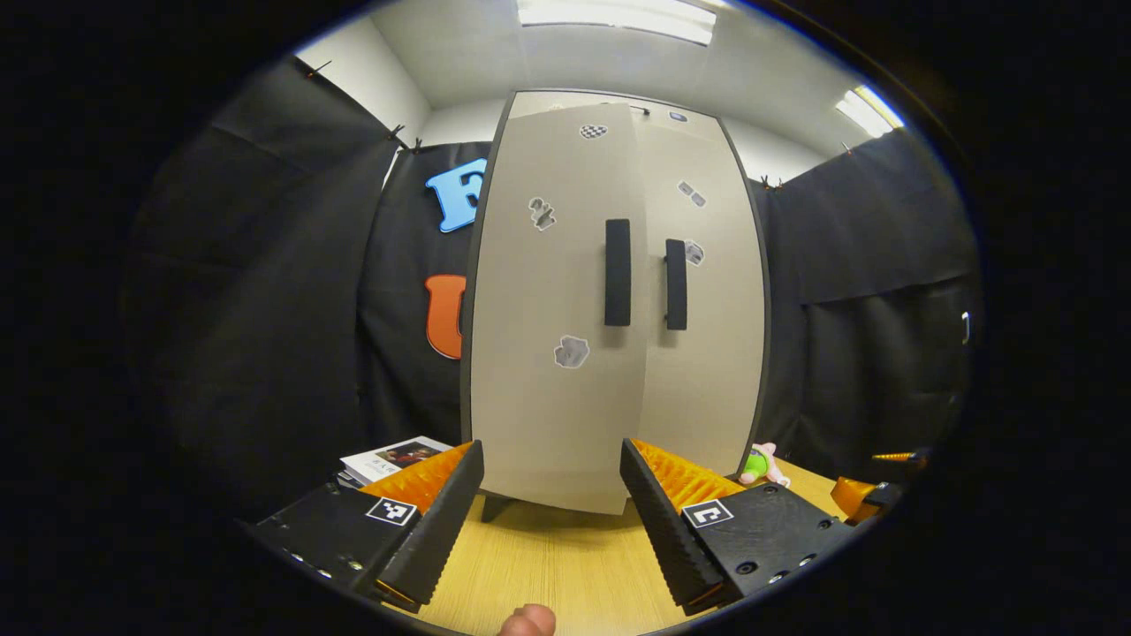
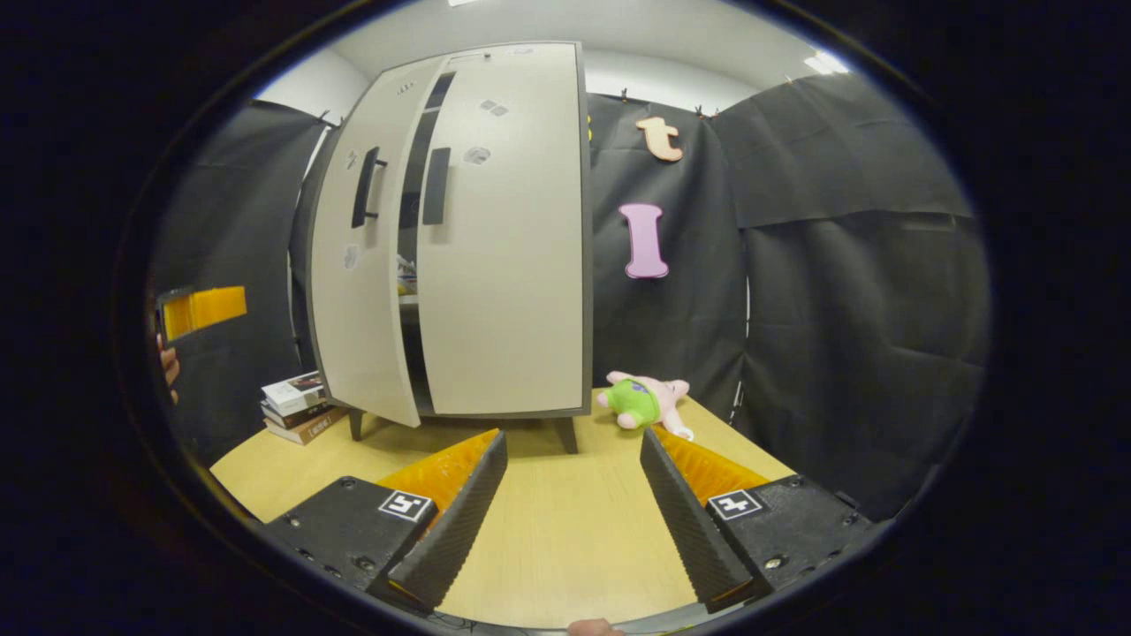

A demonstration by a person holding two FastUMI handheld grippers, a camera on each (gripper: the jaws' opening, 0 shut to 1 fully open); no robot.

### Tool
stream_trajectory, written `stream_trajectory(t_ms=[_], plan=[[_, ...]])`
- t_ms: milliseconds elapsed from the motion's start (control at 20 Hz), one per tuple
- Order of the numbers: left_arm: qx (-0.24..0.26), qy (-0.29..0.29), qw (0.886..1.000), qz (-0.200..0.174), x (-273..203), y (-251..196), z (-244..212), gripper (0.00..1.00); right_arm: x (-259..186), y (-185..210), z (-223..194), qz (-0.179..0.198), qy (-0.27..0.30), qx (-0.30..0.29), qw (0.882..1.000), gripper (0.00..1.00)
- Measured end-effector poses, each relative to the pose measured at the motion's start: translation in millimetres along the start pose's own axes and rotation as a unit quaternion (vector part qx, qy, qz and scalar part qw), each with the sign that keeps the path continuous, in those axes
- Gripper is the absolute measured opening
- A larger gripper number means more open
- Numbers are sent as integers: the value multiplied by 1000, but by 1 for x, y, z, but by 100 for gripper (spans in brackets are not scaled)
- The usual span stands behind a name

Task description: Grab one shoe with the right hand and put it into the shoe cabinet, grab the other shoe with the left hand and put it into the shoe cabinet; then close the right door with the right hand and the left door with the left hand.

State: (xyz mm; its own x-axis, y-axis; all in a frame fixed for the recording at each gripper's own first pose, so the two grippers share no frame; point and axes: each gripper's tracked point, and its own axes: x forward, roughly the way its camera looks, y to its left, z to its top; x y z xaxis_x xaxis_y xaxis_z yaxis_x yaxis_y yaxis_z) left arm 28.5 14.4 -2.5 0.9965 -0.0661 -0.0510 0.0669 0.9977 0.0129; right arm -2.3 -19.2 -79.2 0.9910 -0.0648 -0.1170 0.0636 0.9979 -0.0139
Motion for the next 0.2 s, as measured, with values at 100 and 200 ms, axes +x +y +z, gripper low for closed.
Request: stream_trajectory(t_ms=[100, 200], plan=[[2, 2, 1000, -1, -7, -11, -13, 93, -2, 1, -1, 2, 1, -2, 1000, 96], [-10, 12, 1000, -13, -13, -25, -27, 93, -2, 1, -3, 2, 3, -4, 1000, 99]])
